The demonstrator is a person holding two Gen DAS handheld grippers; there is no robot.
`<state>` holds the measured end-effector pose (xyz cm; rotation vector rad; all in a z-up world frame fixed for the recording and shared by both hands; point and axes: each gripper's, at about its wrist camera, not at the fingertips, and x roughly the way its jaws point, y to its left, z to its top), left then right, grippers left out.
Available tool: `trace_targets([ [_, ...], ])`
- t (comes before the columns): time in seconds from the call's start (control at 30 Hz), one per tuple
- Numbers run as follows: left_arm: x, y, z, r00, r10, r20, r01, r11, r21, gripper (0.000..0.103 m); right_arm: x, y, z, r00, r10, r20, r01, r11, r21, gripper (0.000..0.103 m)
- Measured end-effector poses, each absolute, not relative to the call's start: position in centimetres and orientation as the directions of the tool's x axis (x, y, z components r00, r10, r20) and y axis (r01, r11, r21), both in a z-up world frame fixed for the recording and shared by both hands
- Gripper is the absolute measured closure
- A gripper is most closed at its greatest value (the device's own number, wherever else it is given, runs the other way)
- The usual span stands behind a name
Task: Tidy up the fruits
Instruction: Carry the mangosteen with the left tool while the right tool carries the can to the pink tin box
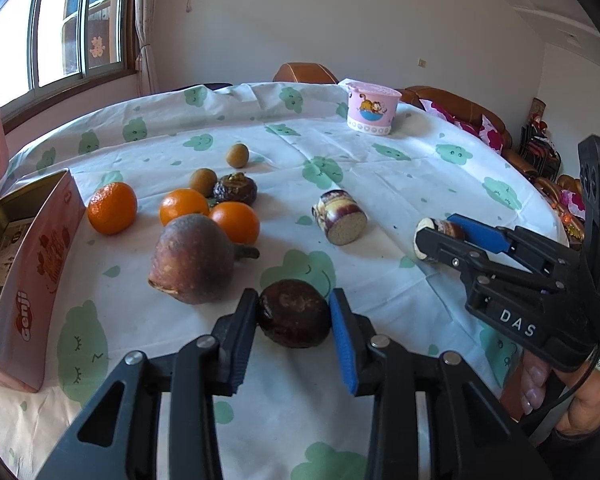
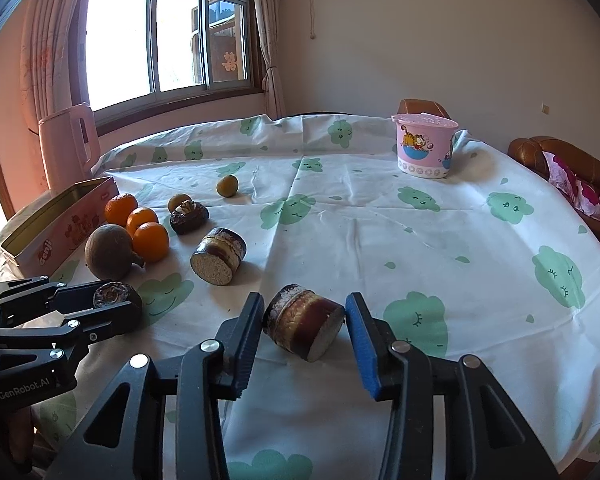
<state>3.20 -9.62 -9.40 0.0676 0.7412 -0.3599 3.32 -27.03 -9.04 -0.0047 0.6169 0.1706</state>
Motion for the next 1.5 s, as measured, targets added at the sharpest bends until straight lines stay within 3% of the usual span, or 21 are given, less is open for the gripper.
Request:
trace_targets([
  [0.63, 1.9, -7.1, -6.8, 0.829, -0.155, -0.537, 0.221, 0.973, 0.061, 0.065, 1.9, -24.1, -7.0, 0.849, 0.229, -0.476, -0.246, 0.969, 0.026, 0.059],
  [1.5, 1.5, 0.3, -3.3, 0.909, 0.043, -0.415, -0.016, 0.998, 0.068, 0.065, 2.4, -17.4, -3.0, 0.859, 0.342, -0.381, -0.388, 0.920, -0.049, 0.059],
])
